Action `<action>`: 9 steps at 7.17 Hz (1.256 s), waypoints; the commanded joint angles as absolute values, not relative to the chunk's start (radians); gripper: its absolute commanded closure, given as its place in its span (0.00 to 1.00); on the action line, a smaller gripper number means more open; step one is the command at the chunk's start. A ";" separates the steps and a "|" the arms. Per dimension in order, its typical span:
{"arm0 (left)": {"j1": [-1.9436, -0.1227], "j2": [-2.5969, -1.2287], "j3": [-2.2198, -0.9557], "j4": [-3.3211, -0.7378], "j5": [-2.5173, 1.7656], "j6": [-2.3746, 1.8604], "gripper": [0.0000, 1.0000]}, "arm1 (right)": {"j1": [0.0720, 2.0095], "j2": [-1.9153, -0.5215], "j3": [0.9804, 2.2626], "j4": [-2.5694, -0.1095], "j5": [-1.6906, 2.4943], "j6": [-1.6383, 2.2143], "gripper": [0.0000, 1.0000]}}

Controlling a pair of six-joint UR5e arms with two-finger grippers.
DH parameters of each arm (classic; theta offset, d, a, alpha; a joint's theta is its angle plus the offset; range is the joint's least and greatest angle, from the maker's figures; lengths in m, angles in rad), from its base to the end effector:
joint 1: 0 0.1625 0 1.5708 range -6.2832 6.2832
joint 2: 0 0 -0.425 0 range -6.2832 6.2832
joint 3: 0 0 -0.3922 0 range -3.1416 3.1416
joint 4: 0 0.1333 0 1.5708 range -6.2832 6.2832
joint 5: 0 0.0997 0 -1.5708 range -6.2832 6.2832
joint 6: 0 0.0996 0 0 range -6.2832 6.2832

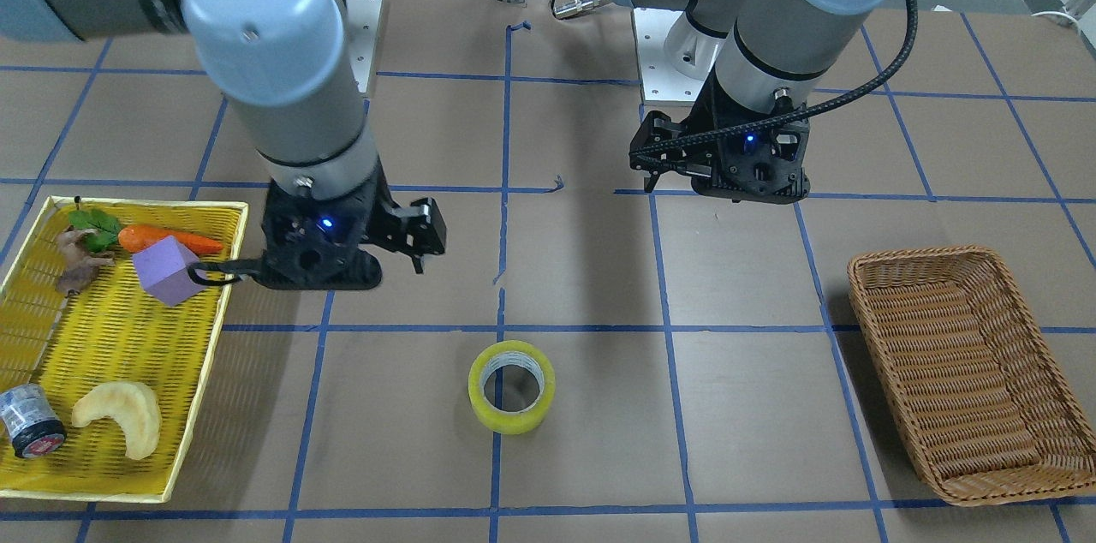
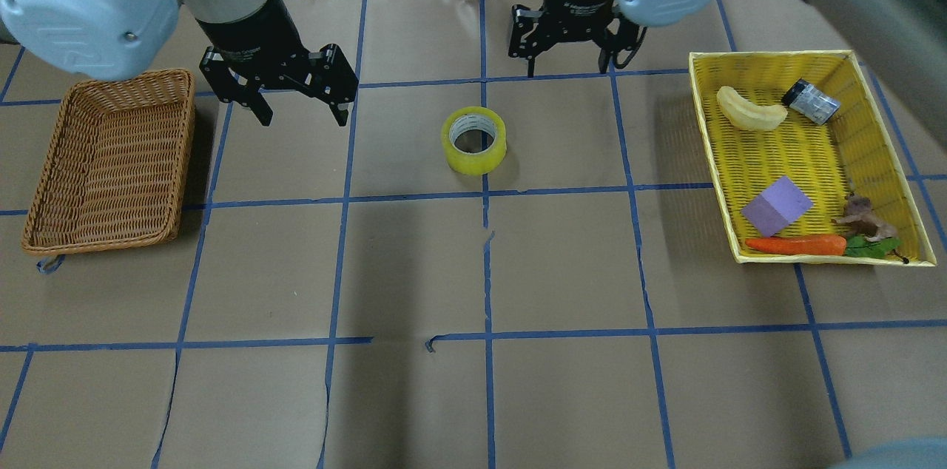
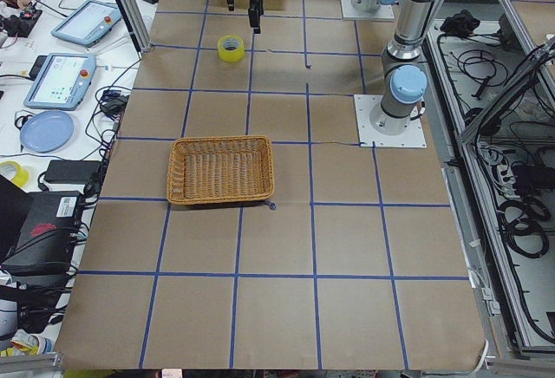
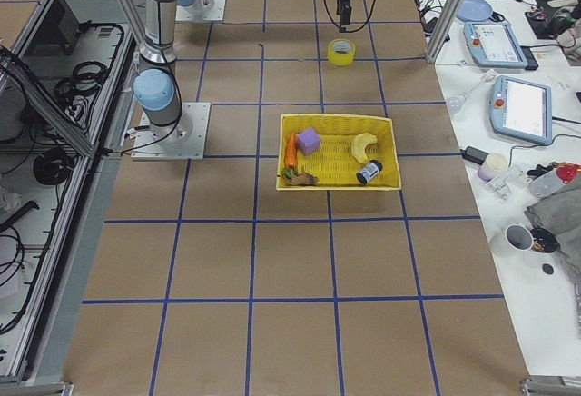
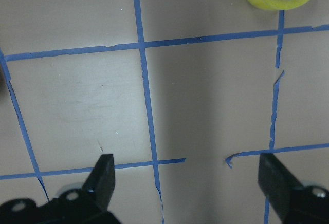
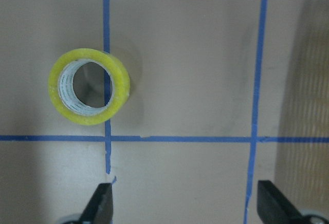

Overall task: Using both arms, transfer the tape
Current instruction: 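Reach the left gripper over the tape roll on the table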

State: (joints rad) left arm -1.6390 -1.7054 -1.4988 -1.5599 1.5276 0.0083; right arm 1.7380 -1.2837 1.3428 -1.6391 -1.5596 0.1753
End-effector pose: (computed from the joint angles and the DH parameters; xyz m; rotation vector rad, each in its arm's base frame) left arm -0.1743 -0.5322 0.4546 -0.1168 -3.0967 -0.0821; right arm 0.2345 -0.5816 0.4483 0.0126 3.1290 -0.0112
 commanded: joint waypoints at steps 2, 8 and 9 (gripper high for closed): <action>-1.705 -1.802 -1.497 -1.392 1.477 -0.093 0.02 | 1.646 -1.526 1.480 -1.569 -1.559 0.094 0.00; -1.789 -2.095 -1.493 -1.057 1.474 -0.186 0.00 | 1.652 -1.534 1.493 -1.568 -1.559 0.086 0.00; -1.789 -2.132 -1.491 -1.039 1.476 -0.187 0.00 | 1.652 -1.534 1.493 -1.568 -1.559 0.086 0.00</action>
State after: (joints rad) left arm -1.7877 -2.0862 -1.4920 -1.0688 1.4746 -0.1839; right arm 1.6513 -1.5339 1.4926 -1.5677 -1.5583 0.0869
